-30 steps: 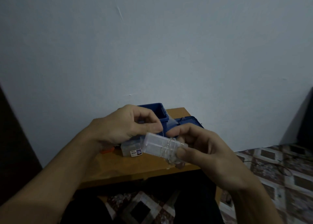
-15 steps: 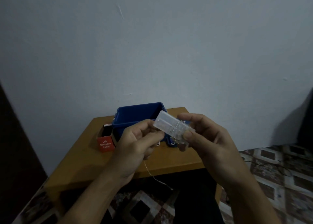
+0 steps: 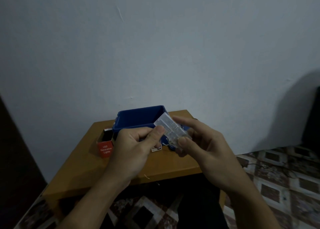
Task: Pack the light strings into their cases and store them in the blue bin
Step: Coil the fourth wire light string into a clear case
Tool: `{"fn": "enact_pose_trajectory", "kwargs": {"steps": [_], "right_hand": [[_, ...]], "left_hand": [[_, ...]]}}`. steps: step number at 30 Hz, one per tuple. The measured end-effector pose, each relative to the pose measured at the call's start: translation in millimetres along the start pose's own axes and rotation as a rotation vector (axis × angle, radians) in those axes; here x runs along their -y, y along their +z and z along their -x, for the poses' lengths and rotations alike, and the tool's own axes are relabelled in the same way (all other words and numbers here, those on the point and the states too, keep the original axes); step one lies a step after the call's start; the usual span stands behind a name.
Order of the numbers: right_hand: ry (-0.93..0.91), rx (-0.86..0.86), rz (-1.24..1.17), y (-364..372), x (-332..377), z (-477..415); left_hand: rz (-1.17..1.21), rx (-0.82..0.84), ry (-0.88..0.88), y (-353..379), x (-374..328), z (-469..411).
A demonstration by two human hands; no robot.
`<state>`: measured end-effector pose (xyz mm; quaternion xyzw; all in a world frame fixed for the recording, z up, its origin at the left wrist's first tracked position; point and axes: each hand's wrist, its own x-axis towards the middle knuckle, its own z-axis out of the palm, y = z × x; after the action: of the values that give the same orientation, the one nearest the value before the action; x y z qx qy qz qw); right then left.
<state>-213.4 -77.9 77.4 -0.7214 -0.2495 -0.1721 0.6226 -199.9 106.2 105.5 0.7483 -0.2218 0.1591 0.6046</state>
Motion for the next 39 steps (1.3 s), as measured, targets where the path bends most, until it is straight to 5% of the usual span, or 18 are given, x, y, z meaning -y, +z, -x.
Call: {"fn": "enact_pose_trajectory", "kwargs": {"steps": [27,39], "right_hand": [[0.035,0.004,0.006,-4,7,1],[-0.005,-0.1,-0.018,-7,7,1]], "left_hand": [[-0.221,0.094,0.077,-10,-4,-4],[-0.115,0.259,-0.182,-15,-16,-1]]}}
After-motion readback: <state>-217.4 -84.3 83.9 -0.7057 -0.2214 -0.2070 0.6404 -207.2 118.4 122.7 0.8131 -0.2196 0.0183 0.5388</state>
